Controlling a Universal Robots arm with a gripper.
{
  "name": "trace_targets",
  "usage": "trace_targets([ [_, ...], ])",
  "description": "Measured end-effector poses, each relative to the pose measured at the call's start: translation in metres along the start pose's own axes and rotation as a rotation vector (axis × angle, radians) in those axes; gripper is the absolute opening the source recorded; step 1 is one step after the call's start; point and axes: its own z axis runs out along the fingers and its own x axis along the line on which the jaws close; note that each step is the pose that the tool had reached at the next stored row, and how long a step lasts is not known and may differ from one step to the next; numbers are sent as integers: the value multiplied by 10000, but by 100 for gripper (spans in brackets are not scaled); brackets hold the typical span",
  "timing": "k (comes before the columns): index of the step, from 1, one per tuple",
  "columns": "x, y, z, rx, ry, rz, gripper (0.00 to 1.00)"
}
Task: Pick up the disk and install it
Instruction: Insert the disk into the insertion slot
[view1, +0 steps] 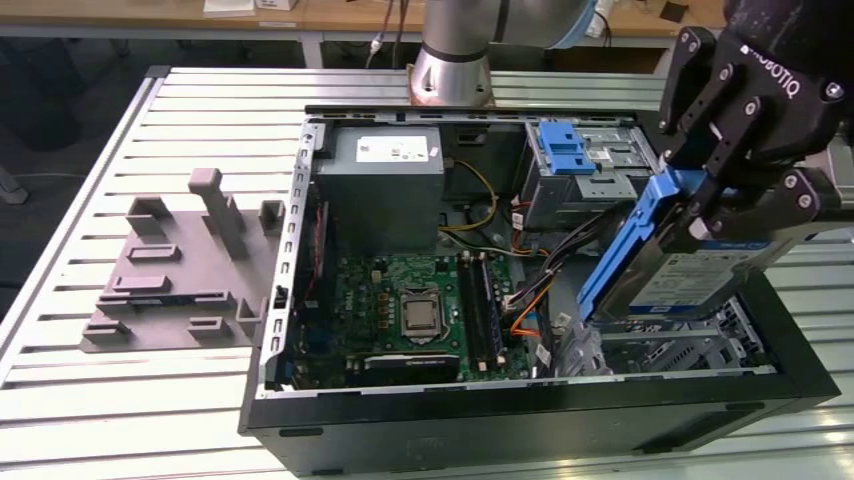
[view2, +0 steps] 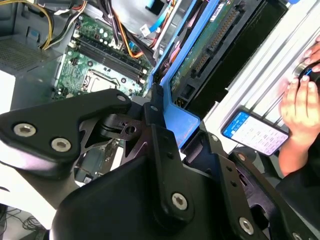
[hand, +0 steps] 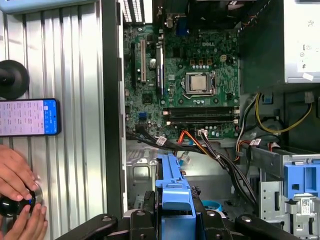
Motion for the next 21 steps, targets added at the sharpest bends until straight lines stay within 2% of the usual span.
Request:
trace_targets([
  [4,-7,-50,13,0,1,-2,37],
  [10,-9,-62,17,0,0,-3,37],
  [17,-13,-132,57,0,2,-2,37],
  [21,-25,-148,85,0,1,0,37],
])
